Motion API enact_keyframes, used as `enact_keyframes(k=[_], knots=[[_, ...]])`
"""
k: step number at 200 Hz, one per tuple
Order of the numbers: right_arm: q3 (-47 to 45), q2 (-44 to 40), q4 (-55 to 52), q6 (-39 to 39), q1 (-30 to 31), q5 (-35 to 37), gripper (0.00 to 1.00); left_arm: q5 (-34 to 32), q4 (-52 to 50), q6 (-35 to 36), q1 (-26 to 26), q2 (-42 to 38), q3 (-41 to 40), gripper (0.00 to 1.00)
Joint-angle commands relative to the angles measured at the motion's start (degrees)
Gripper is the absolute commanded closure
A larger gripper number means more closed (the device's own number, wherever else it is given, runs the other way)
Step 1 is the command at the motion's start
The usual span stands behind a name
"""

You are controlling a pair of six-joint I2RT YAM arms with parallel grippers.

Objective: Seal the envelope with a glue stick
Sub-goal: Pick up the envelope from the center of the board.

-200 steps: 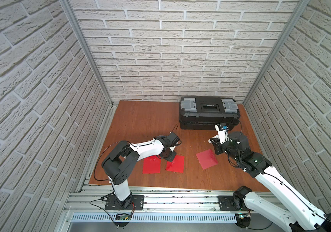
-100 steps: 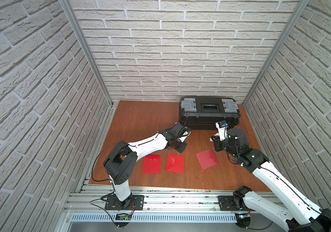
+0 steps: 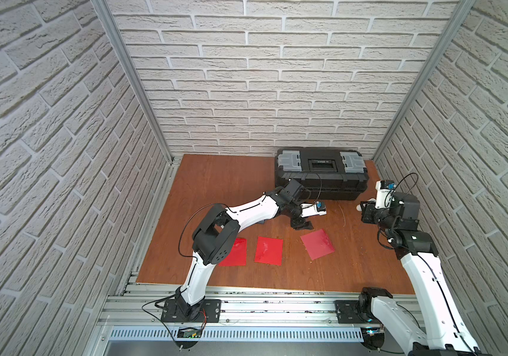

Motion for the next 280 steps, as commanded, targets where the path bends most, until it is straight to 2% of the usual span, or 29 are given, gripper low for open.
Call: enact_keyframes(k=[1, 36, 79, 129, 175, 235, 280], knots=[[2.2, -1.4, 0.7, -1.5, -1.8, -4.1, 0.97, 6.6, -4.9, 10.2, -0.1, 5.6, 8.2, 0.39], [2.0, -2.0, 0.7, -1.7, -3.0, -5.2, 0.97, 7.0, -13.1, 14.3, -1.3, 14.1, 20.0, 0.43], [1.4, -1.9, 1.7, -1.3, -3.4, -6.8, 0.97, 6.4, -16.6, 16.2, -2.0, 19.9, 26.7, 0.50], [1.2, -1.9, 1.9, -1.4, -3.5, -7.6, 0.98, 7.3, -15.2, 14.8, -3.0, 24.8, 32.3, 0.53], [1.0, -1.9, 1.9, -1.4, -3.5, -8.0, 0.97, 7.6, -14.6, 14.9, -3.5, 26.8, 33.3, 0.59], [0.4, -1.9, 2.5, -1.3, -3.5, -8.5, 0.97, 7.0, -16.5, 16.8, -4.0, 27.6, 33.3, 0.62], [0.1, -1.9, 2.6, -1.3, -3.5, -8.4, 0.97, 5.1, -16.7, 17.7, -4.7, 28.3, 33.3, 0.71]])
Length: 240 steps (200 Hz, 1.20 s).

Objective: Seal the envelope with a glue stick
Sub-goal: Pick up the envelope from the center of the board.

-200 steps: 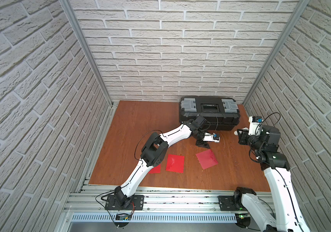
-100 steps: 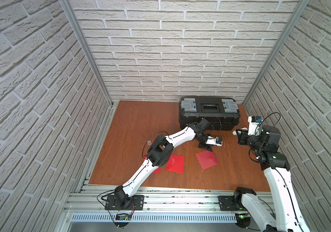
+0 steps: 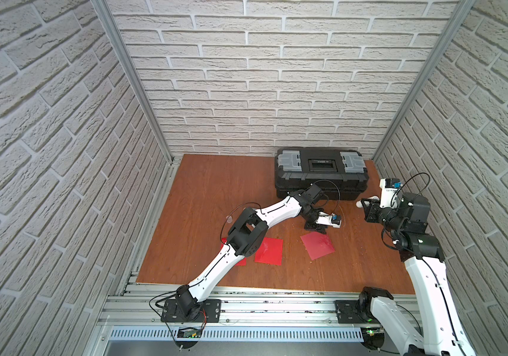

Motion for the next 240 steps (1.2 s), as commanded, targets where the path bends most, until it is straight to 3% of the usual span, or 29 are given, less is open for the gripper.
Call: enact_keyframes(k=[1, 51, 74, 106, 151, 189, 240], knots=[[-0.5, -0.5, 2.5, -0.7, -0.3, -0.6, 0.97, -0.4, -1.2, 1.5, -0.8, 1.9, 1.4, 0.71], [-0.5, -1.1, 2.0, -0.6, -0.3, -0.4, 0.97, -1.7, -2.7, 1.5, -0.5, 0.8, 1.6, 0.98], [-0.4, -1.8, 1.6, -0.4, -0.3, -0.4, 0.98, -2.0, -1.3, -3.4, 0.2, -1.0, 0.6, 1.00], [-0.4, -2.4, 0.5, 1.1, -0.2, -3.8, 0.97, -3.5, 8.9, -19.6, 1.6, -8.0, -9.4, 1.00], [-0.7, -1.9, -2.7, 6.7, 1.0, -9.2, 0.97, -12.7, 27.7, -47.9, 2.8, -20.0, -30.1, 1.00], [-2.9, -1.6, -5.3, 10.1, 10.1, -4.9, 0.97, -17.9, 36.3, -64.4, 2.6, -27.2, -45.3, 1.00], [-7.8, 0.1, -4.8, 12.2, 27.0, 6.7, 0.97, -15.3, 35.5, -63.0, 1.6, -30.5, -55.7, 1.00]])
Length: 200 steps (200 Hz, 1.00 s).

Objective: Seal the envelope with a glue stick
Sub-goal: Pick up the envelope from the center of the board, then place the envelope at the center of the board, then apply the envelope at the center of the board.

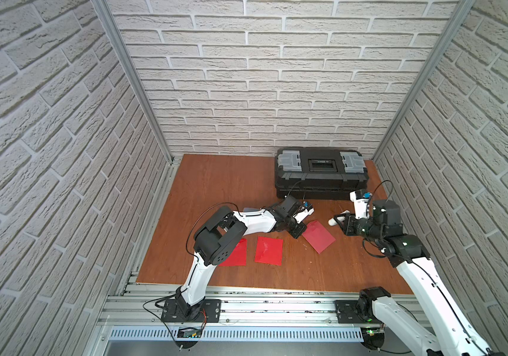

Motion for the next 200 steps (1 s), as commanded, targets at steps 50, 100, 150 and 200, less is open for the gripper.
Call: enact_keyframes(k=[50, 100, 150, 200], knots=[[-8.0, 1.3, 8.8, -1.6, 17.3, 18.8, 0.97, 3.6, -1.7, 0.4, 0.3, -3.6, -6.3, 1.00], [-11.1, 7.9, 17.9, -3.2, 24.2, 22.7, 0.97, 8.0, -0.3, 0.1, 2.1, -5.2, -9.9, 1.00], [-11.9, 16.1, 22.2, -0.4, 28.6, 24.7, 0.97, 9.5, 1.2, 0.0, 2.8, -6.2, -12.4, 1.00], [-16.0, 19.2, 28.2, 3.4, 33.1, 31.9, 0.97, 11.2, 1.1, 0.2, 3.2, -6.4, -13.0, 1.00]])
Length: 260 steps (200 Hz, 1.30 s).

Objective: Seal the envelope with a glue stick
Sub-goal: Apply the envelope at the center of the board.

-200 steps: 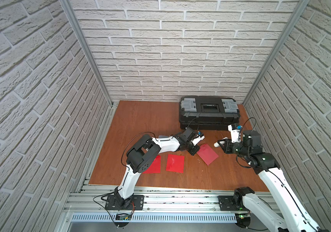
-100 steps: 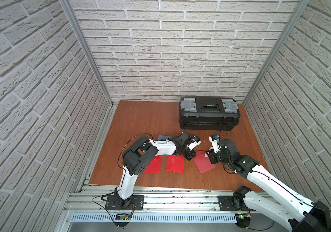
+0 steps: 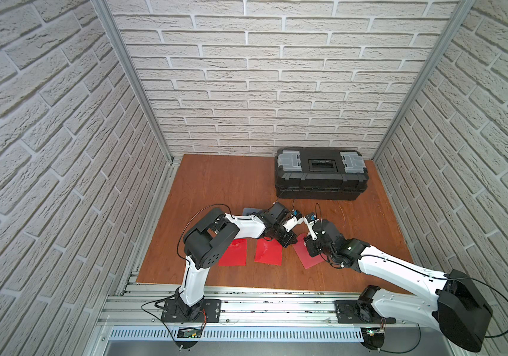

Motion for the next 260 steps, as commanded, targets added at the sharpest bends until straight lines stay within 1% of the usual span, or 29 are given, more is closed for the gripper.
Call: enact_keyframes(k=[1, 31, 60, 88, 110, 123, 137, 156, 193, 207, 234, 260], knots=[[-1.5, 1.0, 6.0, 2.8, 1.8, 5.4, 0.97, 1.4, -1.6, 0.6, 0.5, -0.7, -1.5, 1.00], [-3.7, 1.6, 9.9, 3.6, 3.1, 8.0, 0.97, 1.6, -1.6, 0.7, 0.6, -0.7, -1.7, 1.00], [-4.6, 3.1, 13.1, 3.3, 3.7, 7.4, 0.97, 1.8, -1.9, 0.7, 0.8, -0.5, -1.6, 1.00], [-5.3, 4.8, 12.1, 4.3, 3.8, 10.3, 0.97, 1.9, -1.9, 0.6, 0.8, -0.4, -1.5, 1.00], [-5.7, 4.7, 10.2, 7.5, 3.8, 14.0, 0.98, 1.9, -2.2, 0.5, 0.9, -0.4, -1.5, 1.00], [-5.6, 4.3, 8.1, 10.0, 3.8, 17.3, 0.97, 1.9, -2.3, 0.6, 1.0, -0.5, -1.6, 1.00], [-6.1, 3.5, 8.2, 10.7, 3.8, 18.0, 0.97, 1.7, -2.2, 0.4, 1.1, -0.6, -1.8, 1.00], [-6.8, 3.6, 11.2, 7.7, 3.8, 13.2, 0.97, 1.9, -2.2, 0.4, 1.2, -0.2, -1.5, 1.00], [-6.8, 6.9, 16.3, -0.2, 3.8, -5.9, 0.97, 2.3, -2.5, 0.4, 1.1, 0.5, -0.6, 1.00], [-6.3, 7.8, 15.8, -0.8, 3.8, -8.5, 0.97, 2.3, -2.6, 0.4, 1.2, 0.6, -0.6, 1.00], [-6.4, 6.4, 14.3, 0.8, 3.8, -4.0, 0.97, 2.3, -2.6, 0.1, 1.3, 0.5, -0.7, 1.00], [-6.4, 3.8, 8.7, 8.1, 3.9, 9.0, 0.97, 2.2, -2.9, 0.2, 1.4, 0.4, -0.6, 1.00]])
